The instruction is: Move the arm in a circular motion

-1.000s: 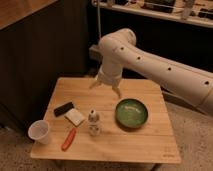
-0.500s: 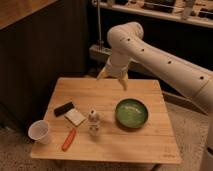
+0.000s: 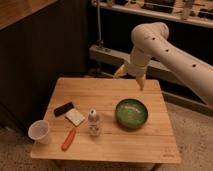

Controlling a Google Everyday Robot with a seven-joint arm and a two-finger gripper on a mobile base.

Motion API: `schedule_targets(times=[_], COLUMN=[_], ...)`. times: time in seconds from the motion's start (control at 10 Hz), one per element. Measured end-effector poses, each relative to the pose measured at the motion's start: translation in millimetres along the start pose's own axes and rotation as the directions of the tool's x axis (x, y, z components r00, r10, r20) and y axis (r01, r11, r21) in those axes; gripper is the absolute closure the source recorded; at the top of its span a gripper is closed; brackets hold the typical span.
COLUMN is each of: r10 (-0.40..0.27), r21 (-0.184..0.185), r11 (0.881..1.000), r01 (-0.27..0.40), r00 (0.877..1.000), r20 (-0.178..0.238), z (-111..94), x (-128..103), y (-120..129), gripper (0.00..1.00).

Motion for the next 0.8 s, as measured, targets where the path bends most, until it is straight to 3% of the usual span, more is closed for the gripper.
schedule_targets(times=[0.2,0.4,0.8], r10=[0.028,0.033,-0.003], r21=[0.005,0.009,0.006], r11=[1.0,0.999,1.0], r01=[-0.028,-0.033,0.003], r00=[1.0,0.999,0.999], r20=[-0.011,-0.018,-0.032], z=[-4.8,-8.7,-7.1], x=[-5.2,-28.2,-63.6], y=[34.3,53.0,73.2], gripper=[0.2,0.2,0.2])
